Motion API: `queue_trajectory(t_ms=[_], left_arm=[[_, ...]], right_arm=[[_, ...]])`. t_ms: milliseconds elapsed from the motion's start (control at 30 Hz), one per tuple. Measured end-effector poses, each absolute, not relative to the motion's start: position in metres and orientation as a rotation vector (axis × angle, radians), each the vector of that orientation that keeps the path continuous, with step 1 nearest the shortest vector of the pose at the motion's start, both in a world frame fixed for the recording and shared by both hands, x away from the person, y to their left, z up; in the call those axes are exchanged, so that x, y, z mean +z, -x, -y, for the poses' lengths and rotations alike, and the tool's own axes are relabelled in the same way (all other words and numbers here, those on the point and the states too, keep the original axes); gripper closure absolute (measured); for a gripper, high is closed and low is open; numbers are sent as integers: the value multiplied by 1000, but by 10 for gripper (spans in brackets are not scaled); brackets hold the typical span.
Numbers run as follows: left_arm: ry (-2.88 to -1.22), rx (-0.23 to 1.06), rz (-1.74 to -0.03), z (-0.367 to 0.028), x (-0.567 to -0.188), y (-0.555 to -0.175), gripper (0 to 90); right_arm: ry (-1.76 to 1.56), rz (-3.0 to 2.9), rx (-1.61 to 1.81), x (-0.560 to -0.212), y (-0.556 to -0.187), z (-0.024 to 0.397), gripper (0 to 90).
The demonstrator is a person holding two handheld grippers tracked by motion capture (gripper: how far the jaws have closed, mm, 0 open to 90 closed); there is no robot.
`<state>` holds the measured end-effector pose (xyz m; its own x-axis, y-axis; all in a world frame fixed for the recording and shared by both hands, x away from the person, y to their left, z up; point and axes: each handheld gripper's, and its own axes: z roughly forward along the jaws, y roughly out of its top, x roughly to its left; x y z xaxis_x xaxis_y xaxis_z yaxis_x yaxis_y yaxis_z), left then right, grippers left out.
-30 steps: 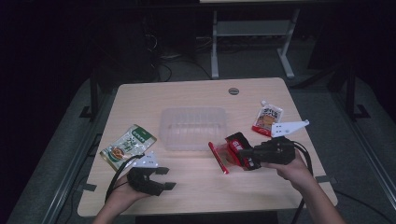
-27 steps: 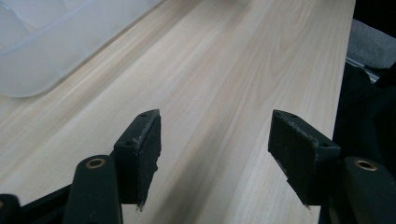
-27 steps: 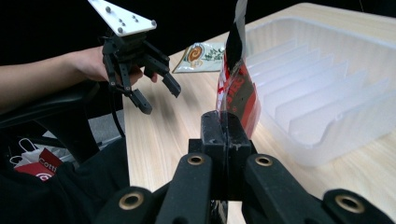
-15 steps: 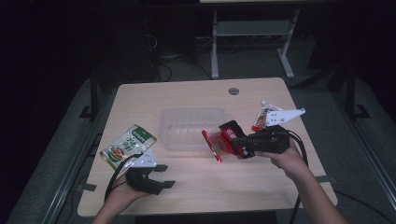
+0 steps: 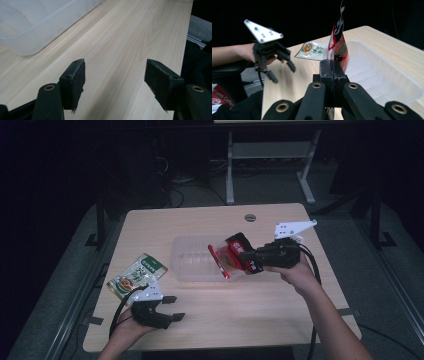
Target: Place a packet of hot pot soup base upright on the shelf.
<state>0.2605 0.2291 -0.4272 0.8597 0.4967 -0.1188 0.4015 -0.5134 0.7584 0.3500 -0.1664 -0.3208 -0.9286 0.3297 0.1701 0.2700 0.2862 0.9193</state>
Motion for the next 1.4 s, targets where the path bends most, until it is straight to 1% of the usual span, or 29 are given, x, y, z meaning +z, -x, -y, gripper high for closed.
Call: queue_trajectory(t_ms=[133, 300, 467, 900, 1100, 1400], left_arm=[[-2176, 144, -646, -229, -428, -259, 328], [-2176, 147, -642, -229, -428, -259, 328], [-2173, 143, -643, -227, -428, -260, 328], [-2180, 139, -633, -227, -429, -261, 328], [-2174, 131, -642, -227, -429, -261, 328], [-2178, 127, -642, -226, -429, -262, 328]], right_arm=[[-590, -2455, 1742, -318, -360, 166, 900], [-631, -2422, 1732, -323, -369, 170, 900], [-727, -2388, 1719, -336, -380, 181, 900], [-755, -2378, 1675, -344, -381, 180, 899], [-791, -2384, 1664, -352, -385, 179, 899], [-792, -2417, 1605, -357, -385, 168, 896]])
